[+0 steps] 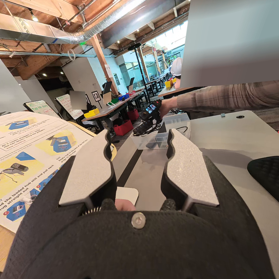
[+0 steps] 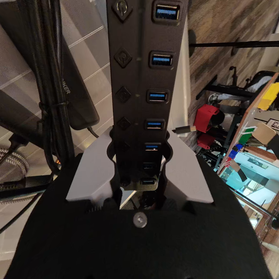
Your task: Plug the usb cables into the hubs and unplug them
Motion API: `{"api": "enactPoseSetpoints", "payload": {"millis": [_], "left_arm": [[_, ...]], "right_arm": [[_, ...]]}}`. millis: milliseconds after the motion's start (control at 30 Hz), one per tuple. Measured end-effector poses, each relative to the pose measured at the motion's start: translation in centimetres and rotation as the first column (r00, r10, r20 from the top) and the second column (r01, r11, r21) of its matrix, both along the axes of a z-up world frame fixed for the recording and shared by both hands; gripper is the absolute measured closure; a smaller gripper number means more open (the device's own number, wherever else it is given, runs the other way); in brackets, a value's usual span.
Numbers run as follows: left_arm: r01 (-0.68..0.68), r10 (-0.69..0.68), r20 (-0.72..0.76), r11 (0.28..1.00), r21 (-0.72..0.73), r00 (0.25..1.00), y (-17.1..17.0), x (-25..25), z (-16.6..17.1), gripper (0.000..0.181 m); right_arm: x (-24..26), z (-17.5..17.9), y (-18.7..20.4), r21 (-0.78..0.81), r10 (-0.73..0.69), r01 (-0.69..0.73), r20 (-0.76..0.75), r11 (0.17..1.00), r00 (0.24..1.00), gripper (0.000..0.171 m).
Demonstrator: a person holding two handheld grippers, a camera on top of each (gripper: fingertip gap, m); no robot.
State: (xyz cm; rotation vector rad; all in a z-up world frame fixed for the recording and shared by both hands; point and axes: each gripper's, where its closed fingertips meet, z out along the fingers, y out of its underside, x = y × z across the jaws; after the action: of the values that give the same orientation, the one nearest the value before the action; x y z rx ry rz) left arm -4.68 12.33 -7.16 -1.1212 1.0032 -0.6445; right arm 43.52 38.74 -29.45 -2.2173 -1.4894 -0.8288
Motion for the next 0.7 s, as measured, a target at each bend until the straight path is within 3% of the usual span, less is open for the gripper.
{"api": "enactPoseSetpoints", "payload": {"millis": [167,367,433,533,700], "left_arm": [[-0.003,0.003,-0.030,1.000,-0.001,1.000,0.2,0.4,-0.6,0.110],[-0.003,0.003,-0.060,1.000,-0.001,0.998,0.2,0.8,-1.2,0.110],[-0.007,0.007,-0.074,1.000,0.003,0.997,0.3,0.9,-1.4,0.110],[-0.012,0.012,-0.092,1.000,0.010,0.996,0.2,1.1,-1.6,0.110],[-0.018,0.020,-0.106,1.000,0.013,0.994,0.4,1.1,-1.8,0.110]], "right_arm": [[1.9,-1.4,0.5,-0.055,0.040,-0.031,0.164,0.998,0.986,0.110],[2.7,-2.2,0.4,-0.103,-0.008,0.029,0.200,0.994,0.980,0.110],[3.7,-2.5,-0.5,-0.167,-0.059,0.103,0.248,0.981,0.967,0.095],[3.9,-1.4,-0.1,-0.126,-0.014,0.055,0.309,0.990,0.951,0.096],[5.8,1.4,-0.9,-0.044,-0.106,0.133,0.385,0.990,0.917,0.094]]}}
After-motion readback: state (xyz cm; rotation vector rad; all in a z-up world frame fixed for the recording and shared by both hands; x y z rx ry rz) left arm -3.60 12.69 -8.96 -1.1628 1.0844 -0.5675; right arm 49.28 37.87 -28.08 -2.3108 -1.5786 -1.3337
